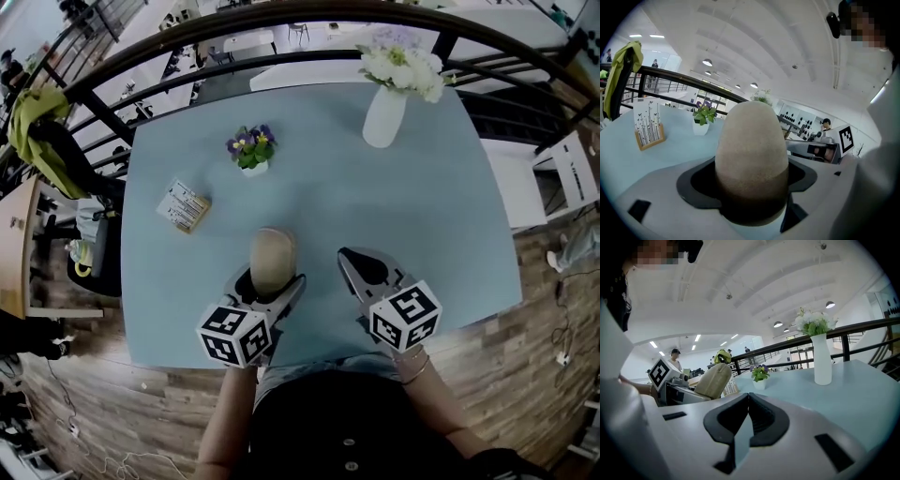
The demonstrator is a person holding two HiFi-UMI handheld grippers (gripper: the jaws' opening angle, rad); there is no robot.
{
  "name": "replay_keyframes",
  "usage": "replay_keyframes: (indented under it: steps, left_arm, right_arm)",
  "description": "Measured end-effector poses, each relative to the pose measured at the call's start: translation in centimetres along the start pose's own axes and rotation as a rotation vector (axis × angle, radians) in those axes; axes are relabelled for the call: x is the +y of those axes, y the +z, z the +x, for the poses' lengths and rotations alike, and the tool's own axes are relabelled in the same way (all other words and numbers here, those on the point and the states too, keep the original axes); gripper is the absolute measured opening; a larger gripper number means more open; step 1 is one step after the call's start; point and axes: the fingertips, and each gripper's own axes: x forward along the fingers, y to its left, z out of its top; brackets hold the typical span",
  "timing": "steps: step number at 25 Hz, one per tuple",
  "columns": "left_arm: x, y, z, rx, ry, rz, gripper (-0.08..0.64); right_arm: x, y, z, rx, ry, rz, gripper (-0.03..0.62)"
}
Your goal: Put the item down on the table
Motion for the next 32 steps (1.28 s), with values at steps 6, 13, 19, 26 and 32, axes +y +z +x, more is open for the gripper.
replay_keyframes:
  steps: [6, 13, 19, 26, 32]
  left_arm:
    - [0.2, 0.0, 1.2, 0.042, -0.015, 0.034, 0.394]
    - [0.9, -1.1, 2.3, 0.130, -0.016, 0.090, 0.394]
    - [1.3, -1.9, 3.5, 0.181, -0.028, 0.124, 0.394]
    - [1.1, -3.0, 5.9, 0.240, -0.083, 0.143, 0.394]
    - [1.6, -3.6, 7.9, 0.309, -0.131, 0.159, 0.394]
  right_arm:
    - [-2.4, -0.4, -0.9, 0.013, -0.052, 0.029, 0.005]
    - [-3.6, -1.4, -0.9, 0.039, -0.067, 0.055, 0.003]
    - [-4.1, -2.3, -0.3, 0.060, -0.033, 0.083, 0.003]
    - [-5.2, -3.2, 0.6, 0.078, -0.035, 0.096, 0.003]
    - [-6.5, -4.0, 1.3, 0.081, -0.055, 0.140, 0.003]
